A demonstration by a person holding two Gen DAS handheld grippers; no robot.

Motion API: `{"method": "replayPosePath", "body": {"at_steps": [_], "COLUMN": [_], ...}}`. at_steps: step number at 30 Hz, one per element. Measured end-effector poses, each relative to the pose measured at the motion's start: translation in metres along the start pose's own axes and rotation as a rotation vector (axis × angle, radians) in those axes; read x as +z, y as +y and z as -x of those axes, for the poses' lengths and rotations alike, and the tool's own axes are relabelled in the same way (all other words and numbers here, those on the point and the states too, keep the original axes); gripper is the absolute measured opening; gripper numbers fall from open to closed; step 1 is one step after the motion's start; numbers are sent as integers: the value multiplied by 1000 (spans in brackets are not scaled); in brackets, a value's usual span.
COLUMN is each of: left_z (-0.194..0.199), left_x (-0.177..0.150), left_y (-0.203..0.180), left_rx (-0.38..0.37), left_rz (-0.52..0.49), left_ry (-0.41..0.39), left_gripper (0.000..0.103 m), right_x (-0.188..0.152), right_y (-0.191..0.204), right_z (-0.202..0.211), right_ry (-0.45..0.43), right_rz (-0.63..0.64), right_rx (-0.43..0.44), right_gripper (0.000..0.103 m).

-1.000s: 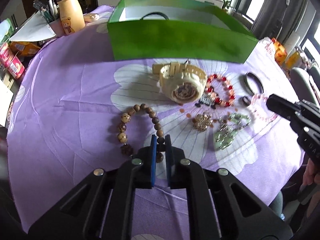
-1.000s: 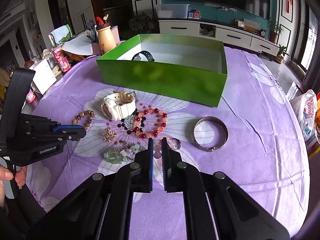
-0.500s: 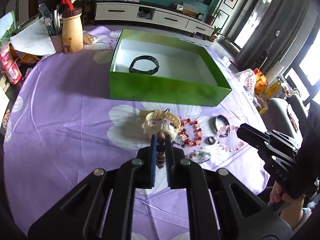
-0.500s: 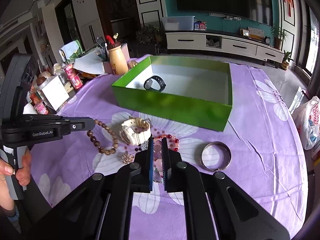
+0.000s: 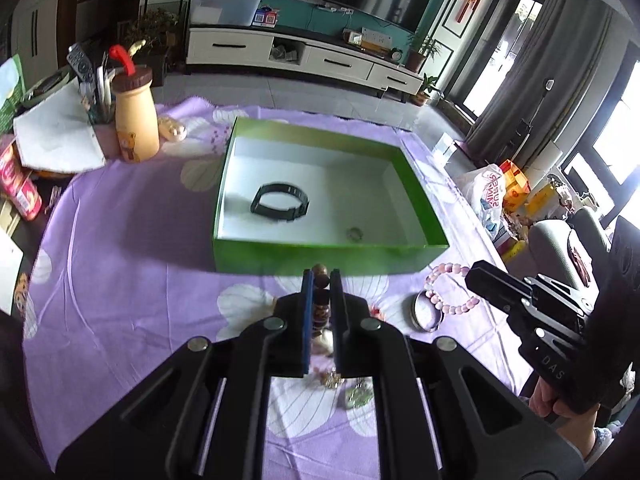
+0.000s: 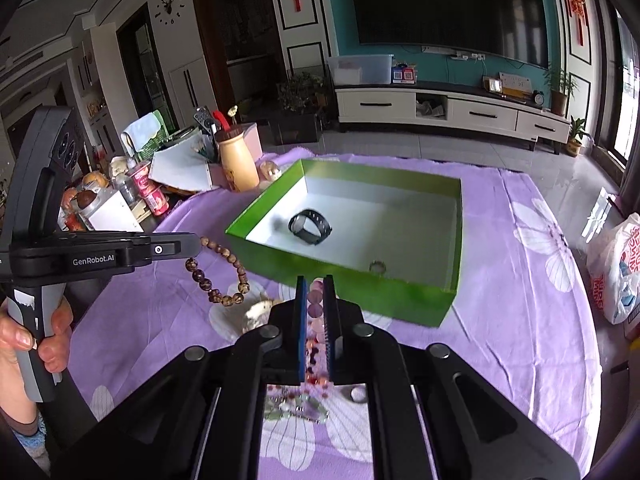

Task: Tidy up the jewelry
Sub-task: 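Carry both bracelets into the green box and open both tools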

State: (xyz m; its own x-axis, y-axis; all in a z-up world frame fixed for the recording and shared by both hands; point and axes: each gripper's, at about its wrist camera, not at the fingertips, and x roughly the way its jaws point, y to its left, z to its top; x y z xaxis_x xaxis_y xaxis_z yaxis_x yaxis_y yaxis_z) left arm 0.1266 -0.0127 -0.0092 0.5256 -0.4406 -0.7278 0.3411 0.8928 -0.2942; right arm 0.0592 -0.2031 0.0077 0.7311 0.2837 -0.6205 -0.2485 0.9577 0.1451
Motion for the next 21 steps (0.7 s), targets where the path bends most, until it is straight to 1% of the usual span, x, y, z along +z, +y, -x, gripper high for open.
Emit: {"method": "replayPosePath", "body": {"at_steps": [5, 9, 13, 16, 21], "left_z": [-8, -22, -49, -72, -111], "left_x": [32, 60, 82, 94, 103], "left_y": [-13, -19, -21, -28, -36], "left_rx": [-12, -17, -17, 6, 43], "left_rz": [-14, -4, 25, 13, 1], "left_ry": [-15, -16, 13, 38, 89], "left_gripper": [7, 7, 7, 8, 8], "right_x": [23, 39, 52, 57, 60], "right_y": [-9, -17, -30, -40, -54], "right_z": [-9, -20, -39, -55, -84], "right_ry": [-20, -30, -21, -4, 46], "right_rz": [-16, -34, -52, -59, -80], "right_rx": [13, 13, 3, -12, -32], "right_gripper": [7, 7, 7, 7, 7]}}
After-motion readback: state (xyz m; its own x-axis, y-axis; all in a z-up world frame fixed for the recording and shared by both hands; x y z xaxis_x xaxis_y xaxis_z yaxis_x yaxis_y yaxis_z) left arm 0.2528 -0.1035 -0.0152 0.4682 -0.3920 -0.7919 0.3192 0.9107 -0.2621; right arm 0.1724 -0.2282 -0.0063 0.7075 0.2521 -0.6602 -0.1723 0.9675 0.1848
